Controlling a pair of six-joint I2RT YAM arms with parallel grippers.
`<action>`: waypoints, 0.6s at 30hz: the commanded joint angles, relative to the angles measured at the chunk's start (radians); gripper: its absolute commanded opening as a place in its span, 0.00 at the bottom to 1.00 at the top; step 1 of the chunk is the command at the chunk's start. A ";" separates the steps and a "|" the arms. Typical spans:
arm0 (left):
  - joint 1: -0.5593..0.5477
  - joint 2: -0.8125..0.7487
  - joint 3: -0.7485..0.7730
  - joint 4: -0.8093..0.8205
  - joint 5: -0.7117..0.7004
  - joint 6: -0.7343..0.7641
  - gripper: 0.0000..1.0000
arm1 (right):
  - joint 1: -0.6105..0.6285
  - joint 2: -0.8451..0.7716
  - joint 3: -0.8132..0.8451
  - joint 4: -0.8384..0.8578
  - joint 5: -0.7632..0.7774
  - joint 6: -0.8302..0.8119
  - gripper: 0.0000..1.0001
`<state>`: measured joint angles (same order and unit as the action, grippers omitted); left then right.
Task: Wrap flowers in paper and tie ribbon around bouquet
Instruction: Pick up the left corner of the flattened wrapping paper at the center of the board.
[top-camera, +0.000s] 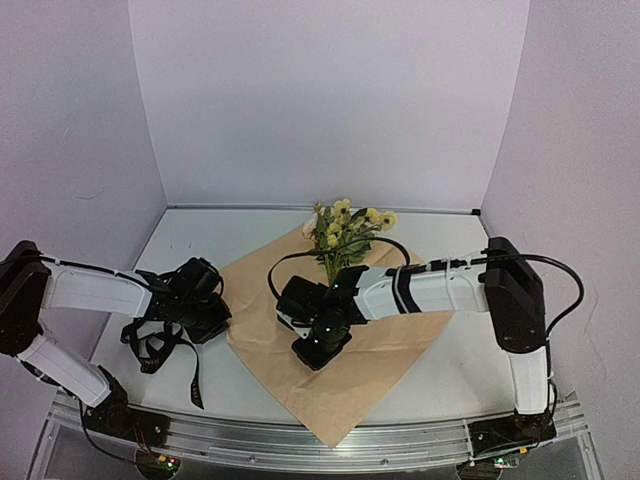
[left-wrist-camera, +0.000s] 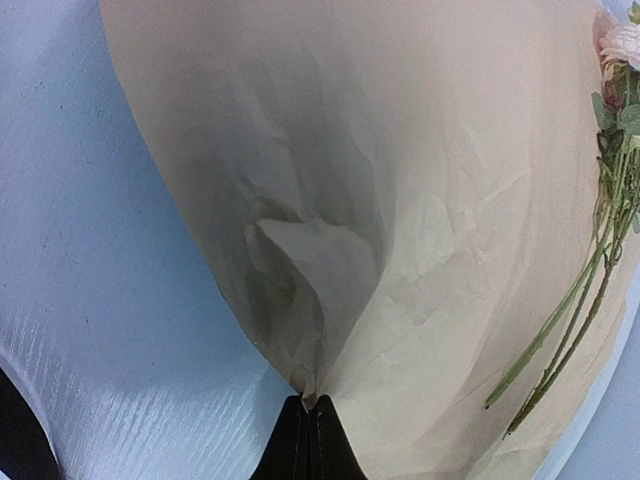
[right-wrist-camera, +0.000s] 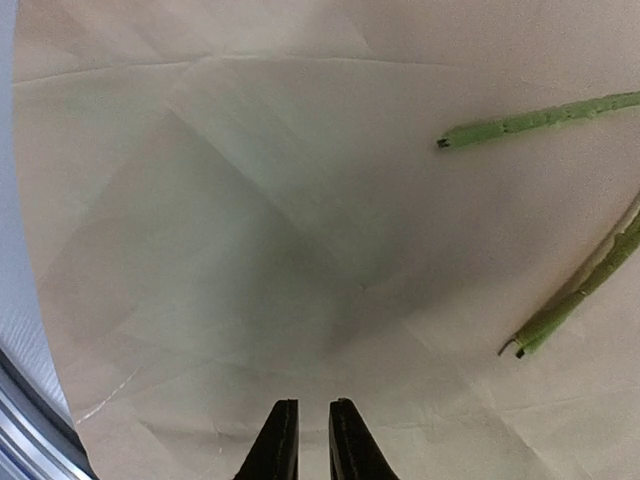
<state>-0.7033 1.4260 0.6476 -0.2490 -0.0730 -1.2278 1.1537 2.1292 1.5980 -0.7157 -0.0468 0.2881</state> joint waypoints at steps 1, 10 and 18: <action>0.005 -0.052 0.014 -0.028 0.002 0.020 0.00 | -0.026 0.056 0.059 0.015 -0.010 0.076 0.15; 0.012 -0.114 0.022 -0.065 0.000 0.021 0.00 | -0.044 0.067 0.064 0.002 -0.054 0.097 0.20; 0.102 -0.113 0.025 -0.049 0.173 0.030 0.00 | -0.044 -0.203 -0.110 -0.006 -0.106 -0.076 0.44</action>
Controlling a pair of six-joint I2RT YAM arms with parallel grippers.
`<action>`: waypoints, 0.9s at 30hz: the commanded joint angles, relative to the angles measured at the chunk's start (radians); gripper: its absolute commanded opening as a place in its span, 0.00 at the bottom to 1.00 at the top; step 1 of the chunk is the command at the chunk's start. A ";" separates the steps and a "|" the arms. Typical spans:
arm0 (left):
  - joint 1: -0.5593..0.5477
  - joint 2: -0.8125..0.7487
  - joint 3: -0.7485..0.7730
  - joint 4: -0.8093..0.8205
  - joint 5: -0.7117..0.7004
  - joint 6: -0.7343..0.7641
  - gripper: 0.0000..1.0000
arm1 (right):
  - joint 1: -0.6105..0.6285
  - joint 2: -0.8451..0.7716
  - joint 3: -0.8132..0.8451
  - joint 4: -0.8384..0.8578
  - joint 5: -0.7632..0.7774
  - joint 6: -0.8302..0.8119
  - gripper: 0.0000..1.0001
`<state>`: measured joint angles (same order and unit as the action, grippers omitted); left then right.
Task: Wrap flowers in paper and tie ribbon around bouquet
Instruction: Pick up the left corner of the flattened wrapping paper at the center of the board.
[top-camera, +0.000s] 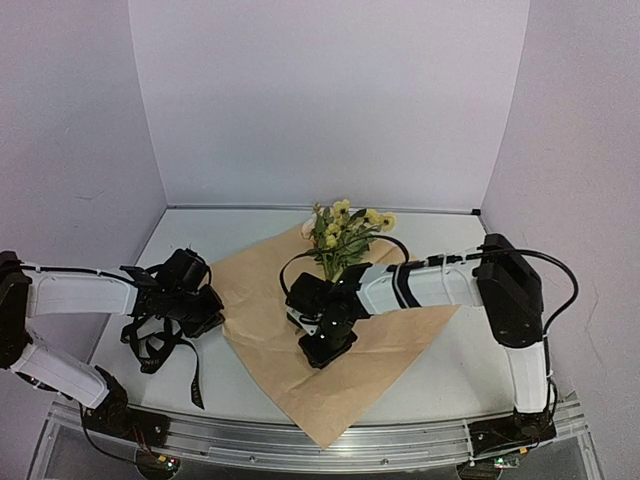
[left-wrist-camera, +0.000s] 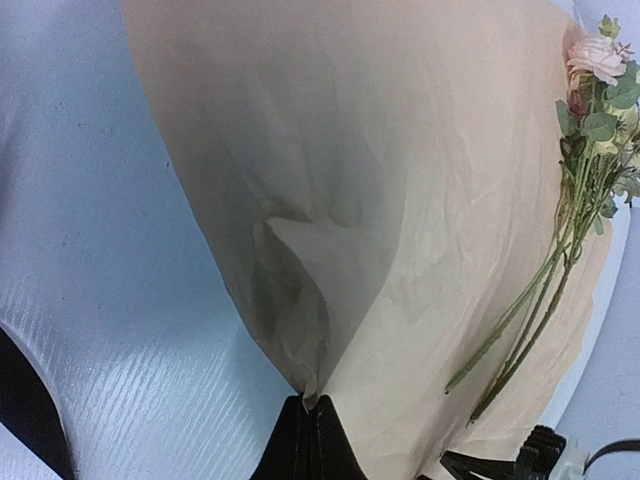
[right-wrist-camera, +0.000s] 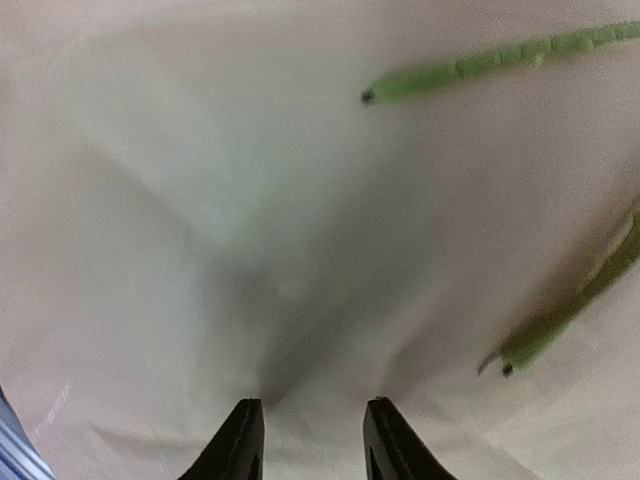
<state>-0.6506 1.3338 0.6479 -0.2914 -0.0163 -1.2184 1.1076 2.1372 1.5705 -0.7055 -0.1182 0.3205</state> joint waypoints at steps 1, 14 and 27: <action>0.063 -0.021 0.025 -0.005 0.145 0.021 0.00 | 0.002 -0.249 -0.112 -0.011 -0.041 -0.137 0.48; 0.116 0.056 0.046 0.052 0.344 -0.015 0.00 | 0.067 -0.693 -0.776 0.437 0.069 -0.563 0.64; 0.143 0.081 0.068 0.043 0.394 -0.011 0.00 | 0.137 -0.787 -1.038 0.698 0.287 -0.745 0.76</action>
<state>-0.5160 1.4024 0.6731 -0.2679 0.3487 -1.2304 1.2234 1.3882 0.5545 -0.1125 0.0791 -0.3619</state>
